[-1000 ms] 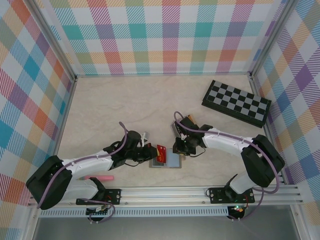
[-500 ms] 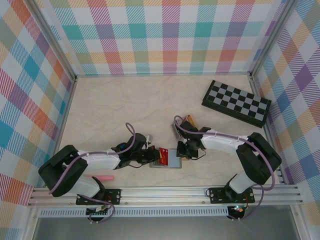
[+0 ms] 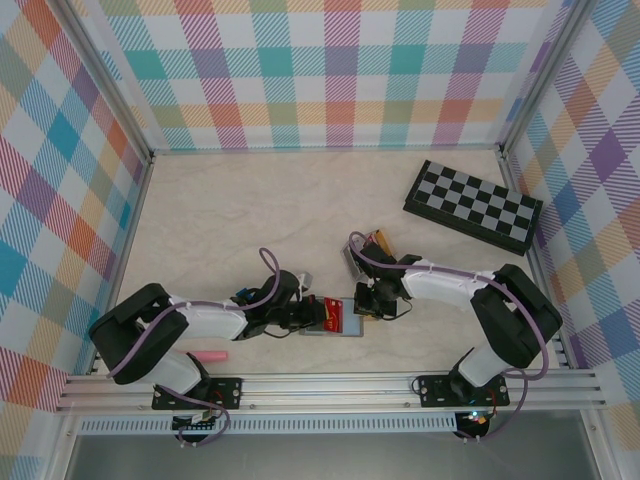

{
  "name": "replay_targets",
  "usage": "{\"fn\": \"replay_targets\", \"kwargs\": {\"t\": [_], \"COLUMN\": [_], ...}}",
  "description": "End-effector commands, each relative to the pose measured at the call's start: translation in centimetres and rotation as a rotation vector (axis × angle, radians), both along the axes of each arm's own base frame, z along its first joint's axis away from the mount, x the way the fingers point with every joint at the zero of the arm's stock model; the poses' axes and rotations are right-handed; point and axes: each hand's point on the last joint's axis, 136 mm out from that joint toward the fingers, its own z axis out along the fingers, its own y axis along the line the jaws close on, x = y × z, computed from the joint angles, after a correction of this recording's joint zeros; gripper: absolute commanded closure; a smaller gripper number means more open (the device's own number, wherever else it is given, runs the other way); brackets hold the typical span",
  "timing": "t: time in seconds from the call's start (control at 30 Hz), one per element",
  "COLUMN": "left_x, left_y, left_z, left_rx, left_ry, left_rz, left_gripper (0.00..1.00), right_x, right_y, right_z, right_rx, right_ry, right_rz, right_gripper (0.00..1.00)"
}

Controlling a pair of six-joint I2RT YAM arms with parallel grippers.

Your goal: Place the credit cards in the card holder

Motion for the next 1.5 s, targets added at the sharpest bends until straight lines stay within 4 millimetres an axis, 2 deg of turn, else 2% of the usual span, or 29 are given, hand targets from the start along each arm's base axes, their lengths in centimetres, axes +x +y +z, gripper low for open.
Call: {"fn": "replay_targets", "kwargs": {"t": [0.0,0.57,0.9,1.0,1.1,1.23,1.47], "left_x": [-0.6,-1.0,-1.6,-1.4,-1.0,-0.9,-1.0], "left_y": [-0.3,-3.0,-5.2,-4.5,-2.7,-0.3,1.8], "left_z": [-0.9,-0.2,-0.8,-0.8,-0.8,-1.2,-1.8], "left_rx": [0.034,0.117,0.170,0.200,0.270,0.350,0.401], "left_ry": [0.014,-0.011,-0.011,-0.019,-0.034,-0.045,-0.031], "left_rz": [-0.006,-0.078,-0.179,-0.158,-0.111,-0.052,0.006], "left_gripper": [0.91,0.69,0.63,0.61,0.58,0.46,0.45], "right_x": [-1.4,-1.6,-1.2,-0.9,-0.5,-0.1,0.9], "right_y": [-1.3,-0.3,0.0,-0.2,-0.8,-1.5,-0.6], "right_z": [-2.1,-2.0,-1.3,-0.9,-0.4,-0.2,1.7], "right_rx": [-0.059,0.018,0.043,0.034,-0.003,-0.056,-0.016], "right_ry": [0.060,0.076,0.060,0.047,0.021,0.008,-0.038], "right_rz": [-0.021,-0.078,-0.104,-0.109,-0.107,-0.093,-0.065], "right_gripper": [0.85,0.88,0.87,0.86,0.84,0.83,0.81]}}
